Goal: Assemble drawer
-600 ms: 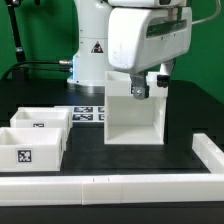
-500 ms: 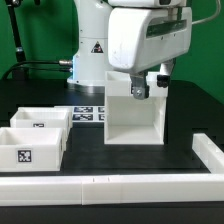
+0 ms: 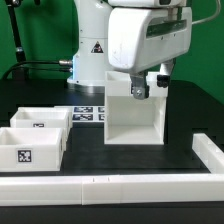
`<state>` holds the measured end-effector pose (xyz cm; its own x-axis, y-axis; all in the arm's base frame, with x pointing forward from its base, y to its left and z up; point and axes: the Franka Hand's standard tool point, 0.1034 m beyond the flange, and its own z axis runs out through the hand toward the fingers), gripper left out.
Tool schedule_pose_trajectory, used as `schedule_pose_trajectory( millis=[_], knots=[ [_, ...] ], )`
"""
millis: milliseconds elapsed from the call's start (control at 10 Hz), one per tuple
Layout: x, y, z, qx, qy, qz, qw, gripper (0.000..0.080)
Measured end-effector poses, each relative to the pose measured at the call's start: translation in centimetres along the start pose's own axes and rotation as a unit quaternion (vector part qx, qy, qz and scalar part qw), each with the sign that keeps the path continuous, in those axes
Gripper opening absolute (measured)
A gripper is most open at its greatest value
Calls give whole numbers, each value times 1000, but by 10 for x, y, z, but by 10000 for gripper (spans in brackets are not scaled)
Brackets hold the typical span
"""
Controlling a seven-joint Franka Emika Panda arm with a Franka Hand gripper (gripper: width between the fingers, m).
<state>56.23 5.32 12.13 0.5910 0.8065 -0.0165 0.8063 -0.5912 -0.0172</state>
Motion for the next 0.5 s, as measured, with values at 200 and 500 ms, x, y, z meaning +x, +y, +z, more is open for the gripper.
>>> schedule_pose_trajectory(
  millis=[200,500],
  knots=[
    [-13,-18,-8,-7,3,73,997,650],
    [-21,-53,-19,-11,1,166,986,650]
  ],
)
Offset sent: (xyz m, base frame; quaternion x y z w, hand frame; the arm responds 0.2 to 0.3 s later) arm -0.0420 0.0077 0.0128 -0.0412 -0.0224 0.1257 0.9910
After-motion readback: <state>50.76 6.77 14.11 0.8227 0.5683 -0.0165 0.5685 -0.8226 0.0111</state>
